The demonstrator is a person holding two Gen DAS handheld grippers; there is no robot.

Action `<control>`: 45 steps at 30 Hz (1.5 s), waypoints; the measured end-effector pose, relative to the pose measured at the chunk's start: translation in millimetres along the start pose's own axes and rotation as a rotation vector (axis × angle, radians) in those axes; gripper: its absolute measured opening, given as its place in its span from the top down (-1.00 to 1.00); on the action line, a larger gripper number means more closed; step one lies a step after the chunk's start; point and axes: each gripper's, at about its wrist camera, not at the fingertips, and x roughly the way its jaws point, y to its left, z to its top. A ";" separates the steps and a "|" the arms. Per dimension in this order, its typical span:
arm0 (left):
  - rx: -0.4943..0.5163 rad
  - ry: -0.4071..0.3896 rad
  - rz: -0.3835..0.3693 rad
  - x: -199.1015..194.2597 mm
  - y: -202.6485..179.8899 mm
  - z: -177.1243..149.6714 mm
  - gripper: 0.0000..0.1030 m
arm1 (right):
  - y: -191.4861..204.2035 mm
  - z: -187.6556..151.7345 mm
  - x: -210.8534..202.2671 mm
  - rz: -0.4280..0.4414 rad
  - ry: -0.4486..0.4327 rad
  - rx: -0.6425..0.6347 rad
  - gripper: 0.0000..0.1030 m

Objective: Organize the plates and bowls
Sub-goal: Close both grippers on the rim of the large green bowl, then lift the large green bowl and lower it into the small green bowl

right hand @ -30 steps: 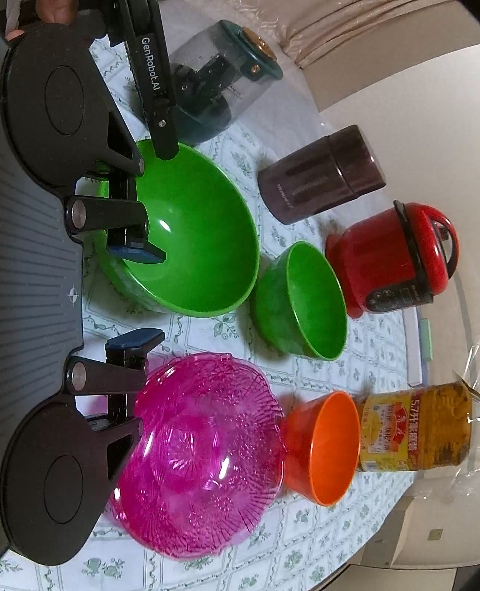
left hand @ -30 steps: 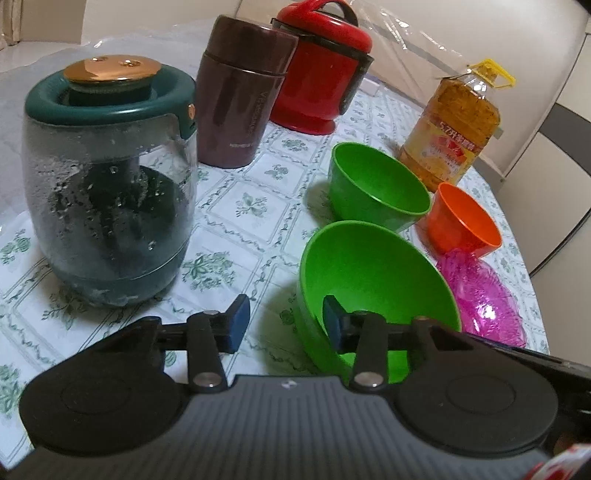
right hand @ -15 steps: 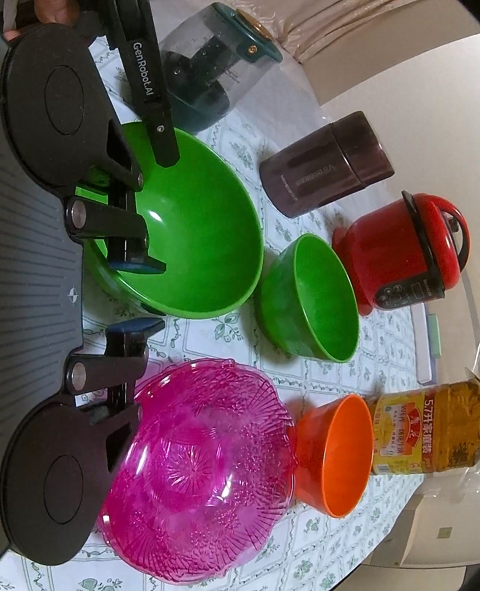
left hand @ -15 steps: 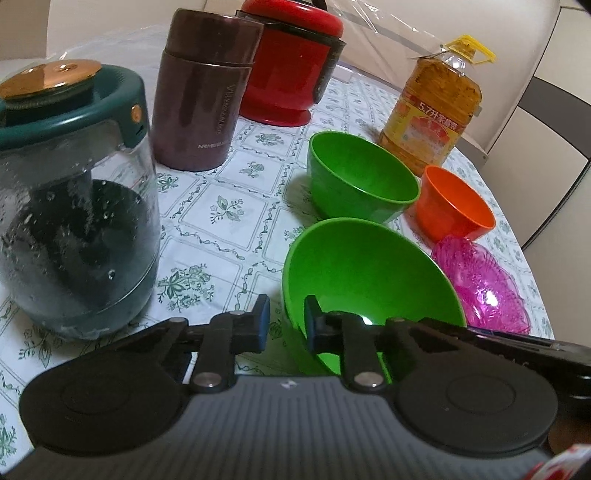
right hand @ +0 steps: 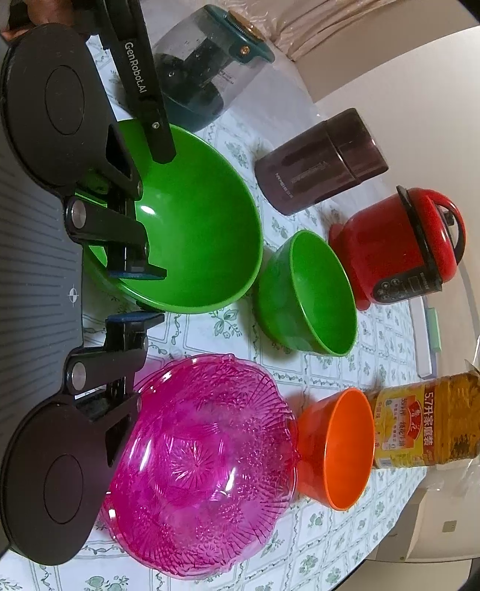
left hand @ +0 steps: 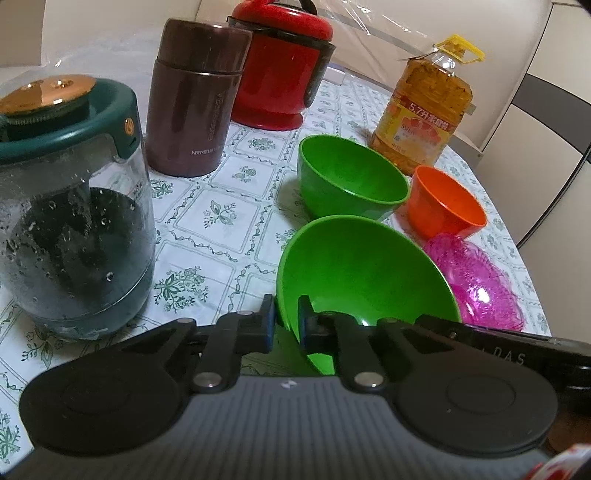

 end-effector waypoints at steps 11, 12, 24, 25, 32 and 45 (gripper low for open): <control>-0.003 -0.007 -0.011 -14.5 -10.9 10.8 0.79 | 0.7 5.2 -18.9 0.003 -0.035 0.009 0.67; -0.002 -0.007 -0.012 -15.5 -12.5 12.7 0.79 | 0.9 6.3 -20.6 0.002 -0.037 0.009 0.67; 0.024 -0.032 -0.026 -15.2 -38.5 62.2 0.79 | -0.6 51.1 -37.7 -0.012 -0.080 -0.015 0.67; 0.025 -0.034 -0.024 -12.5 -41.2 68.0 0.79 | -1.4 56.6 -38.2 -0.015 -0.085 -0.018 0.67; 0.023 -0.041 -0.031 7.1 -52.8 107.1 0.79 | -10.3 96.9 -27.9 -0.025 -0.104 -0.019 0.67; -0.008 0.014 -0.017 77.5 -46.0 158.1 0.79 | -27.3 166.0 28.8 -0.044 -0.091 -0.017 0.68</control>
